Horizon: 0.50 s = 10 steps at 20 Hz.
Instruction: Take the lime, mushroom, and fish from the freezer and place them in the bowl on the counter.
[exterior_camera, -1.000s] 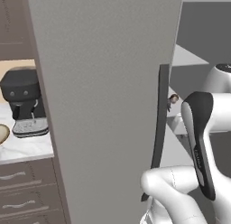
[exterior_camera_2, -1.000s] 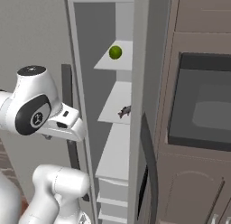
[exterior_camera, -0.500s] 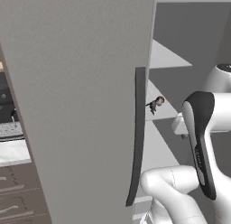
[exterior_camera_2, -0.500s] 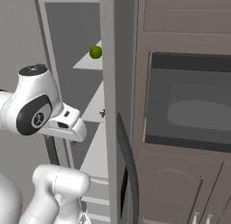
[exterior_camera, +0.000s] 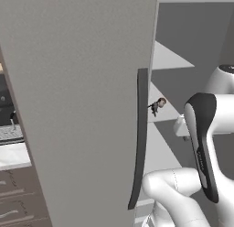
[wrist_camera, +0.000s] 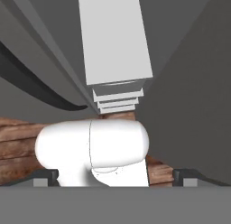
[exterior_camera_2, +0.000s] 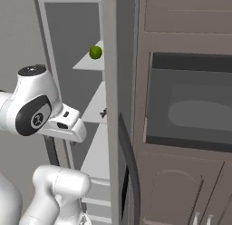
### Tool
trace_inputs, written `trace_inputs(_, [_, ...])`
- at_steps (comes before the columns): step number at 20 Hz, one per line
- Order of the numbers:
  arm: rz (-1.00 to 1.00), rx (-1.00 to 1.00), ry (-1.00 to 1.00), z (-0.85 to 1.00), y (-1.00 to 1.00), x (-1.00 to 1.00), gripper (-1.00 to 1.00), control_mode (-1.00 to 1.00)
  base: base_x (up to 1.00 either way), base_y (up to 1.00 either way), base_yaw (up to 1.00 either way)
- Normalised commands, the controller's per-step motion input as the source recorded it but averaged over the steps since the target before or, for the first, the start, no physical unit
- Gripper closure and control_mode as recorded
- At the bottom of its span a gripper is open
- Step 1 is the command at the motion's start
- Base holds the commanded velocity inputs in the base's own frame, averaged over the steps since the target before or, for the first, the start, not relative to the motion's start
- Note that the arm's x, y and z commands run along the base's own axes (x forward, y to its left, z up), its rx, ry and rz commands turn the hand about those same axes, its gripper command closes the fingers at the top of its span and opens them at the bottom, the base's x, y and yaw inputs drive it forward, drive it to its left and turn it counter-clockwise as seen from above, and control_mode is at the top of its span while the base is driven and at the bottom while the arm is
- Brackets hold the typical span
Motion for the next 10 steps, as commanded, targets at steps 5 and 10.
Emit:
trace_inputs(5, [0.0,0.0,0.0,0.0,0.0,0.0,-1.0,1.0,0.47,-0.14,-0.09])
trace_inputs(10, [0.0,0.0,0.0,0.0,0.0,0.0,-1.0,1.0,0.51,-0.08,-0.03])
